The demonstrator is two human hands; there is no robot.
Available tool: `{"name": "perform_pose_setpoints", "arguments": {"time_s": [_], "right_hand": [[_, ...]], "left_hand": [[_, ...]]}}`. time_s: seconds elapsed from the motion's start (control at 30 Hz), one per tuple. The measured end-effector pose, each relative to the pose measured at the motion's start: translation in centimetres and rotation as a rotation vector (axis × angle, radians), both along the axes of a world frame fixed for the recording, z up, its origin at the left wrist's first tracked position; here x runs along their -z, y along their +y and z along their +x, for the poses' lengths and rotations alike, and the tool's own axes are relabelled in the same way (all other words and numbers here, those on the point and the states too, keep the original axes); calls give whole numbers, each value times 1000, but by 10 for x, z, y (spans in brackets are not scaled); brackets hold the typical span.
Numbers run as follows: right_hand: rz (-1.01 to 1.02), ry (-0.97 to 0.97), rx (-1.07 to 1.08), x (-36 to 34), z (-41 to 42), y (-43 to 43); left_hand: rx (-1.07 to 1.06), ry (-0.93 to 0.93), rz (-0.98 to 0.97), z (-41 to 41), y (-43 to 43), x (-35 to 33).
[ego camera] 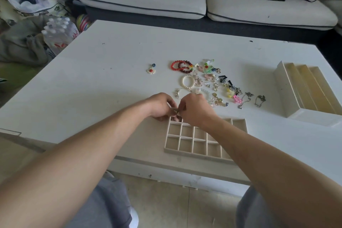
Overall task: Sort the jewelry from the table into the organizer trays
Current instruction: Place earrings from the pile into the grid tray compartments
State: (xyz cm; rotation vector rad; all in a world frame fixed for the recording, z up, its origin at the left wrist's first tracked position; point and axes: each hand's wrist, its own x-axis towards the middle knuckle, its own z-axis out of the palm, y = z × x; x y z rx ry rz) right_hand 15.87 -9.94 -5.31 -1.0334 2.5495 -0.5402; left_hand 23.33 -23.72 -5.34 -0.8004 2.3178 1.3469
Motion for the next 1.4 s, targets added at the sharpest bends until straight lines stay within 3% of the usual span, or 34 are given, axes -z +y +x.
{"name": "perform_pose_setpoints", "arguments": {"time_s": [0.13, 0.33, 0.5, 0.8, 1.0, 1.2, 1.4], "right_hand": [[-56, -83, 18, -1, -12, 7], [-86, -43, 75, -3, -23, 10], [-79, 28, 147, -7, -42, 18], [-198, 14, 346, 1, -117, 40], [-162, 28, 293, 17, -164, 27], [-83, 245, 212, 29, -177, 0], [3, 289, 141, 29, -177, -17]], "left_hand": [[-12, -1, -15, -1, 0, -5], [-29, -13, -120, -6, 0, -11], [-72, 167, -272, -27, -7, -23], [-61, 321, -291, -92, 21, -20], [-186, 441, -295, -127, 38, -10], [-294, 506, -321, -146, 28, -6], [-337, 509, -350, -147, 20, -6]]}}
